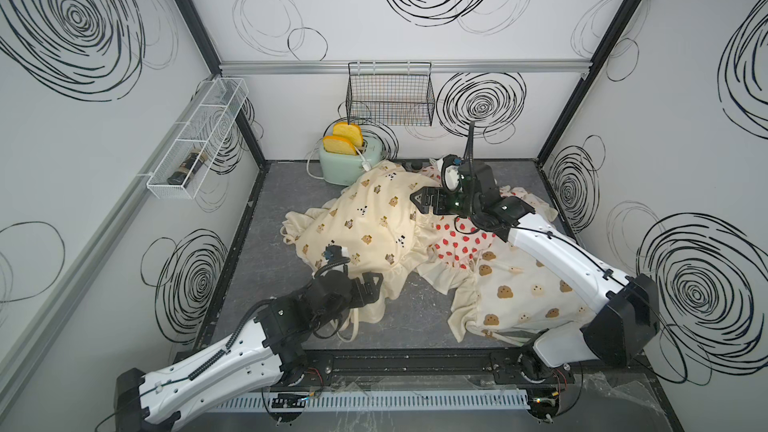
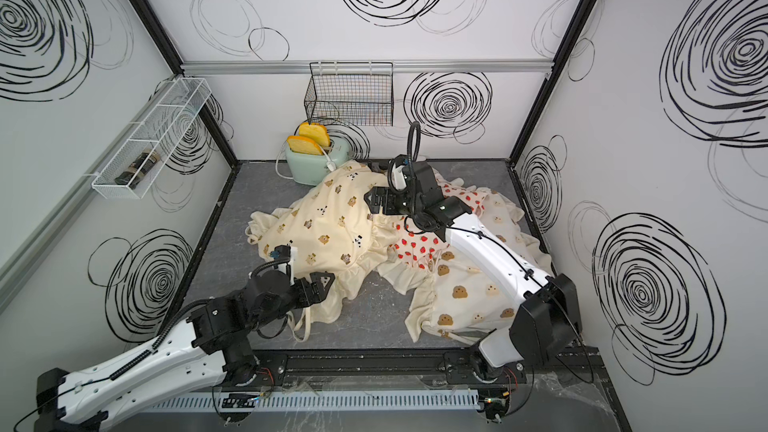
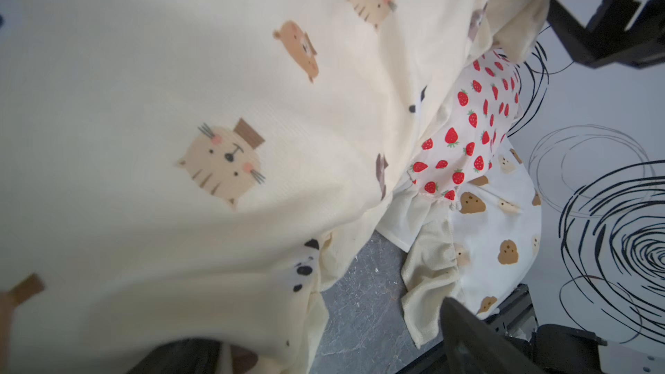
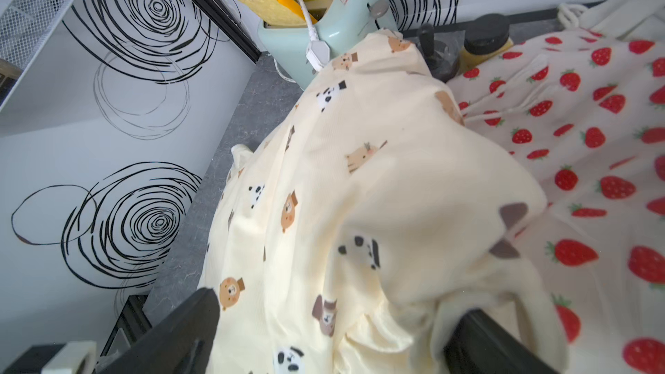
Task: Zip up pillowcases
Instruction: Adjust the pillowcase at the center of the board.
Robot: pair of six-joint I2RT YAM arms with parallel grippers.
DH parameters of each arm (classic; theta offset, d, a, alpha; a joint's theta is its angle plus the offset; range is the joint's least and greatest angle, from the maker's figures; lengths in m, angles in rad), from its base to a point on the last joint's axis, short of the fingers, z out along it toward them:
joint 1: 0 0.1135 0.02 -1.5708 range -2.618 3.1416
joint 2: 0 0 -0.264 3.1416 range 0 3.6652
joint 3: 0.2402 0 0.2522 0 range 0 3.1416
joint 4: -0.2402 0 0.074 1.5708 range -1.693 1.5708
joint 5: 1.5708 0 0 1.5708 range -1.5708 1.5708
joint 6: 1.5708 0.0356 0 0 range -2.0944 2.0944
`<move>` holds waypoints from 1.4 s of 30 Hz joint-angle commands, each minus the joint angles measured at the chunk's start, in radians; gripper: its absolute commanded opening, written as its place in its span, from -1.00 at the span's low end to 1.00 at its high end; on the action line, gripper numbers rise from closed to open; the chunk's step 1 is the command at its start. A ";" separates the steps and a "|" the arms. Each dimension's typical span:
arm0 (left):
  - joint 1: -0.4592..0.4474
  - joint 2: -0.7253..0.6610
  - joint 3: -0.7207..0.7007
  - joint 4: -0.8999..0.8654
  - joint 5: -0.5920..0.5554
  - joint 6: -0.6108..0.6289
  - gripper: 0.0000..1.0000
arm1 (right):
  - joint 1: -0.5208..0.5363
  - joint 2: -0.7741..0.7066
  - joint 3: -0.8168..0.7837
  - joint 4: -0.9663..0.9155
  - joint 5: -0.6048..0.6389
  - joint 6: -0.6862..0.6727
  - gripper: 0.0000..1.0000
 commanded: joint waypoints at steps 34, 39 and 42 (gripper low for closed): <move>0.963 0.731 0.293 0.473 0.407 0.452 0.93 | 0.265 0.134 -0.364 0.368 0.018 0.462 0.95; 0.935 0.830 0.267 0.535 0.512 0.420 0.93 | 0.266 0.186 -0.330 0.371 0.027 0.448 0.95; 0.898 0.838 0.239 0.524 0.531 0.405 0.93 | 0.269 0.209 -0.295 0.370 0.014 0.438 0.98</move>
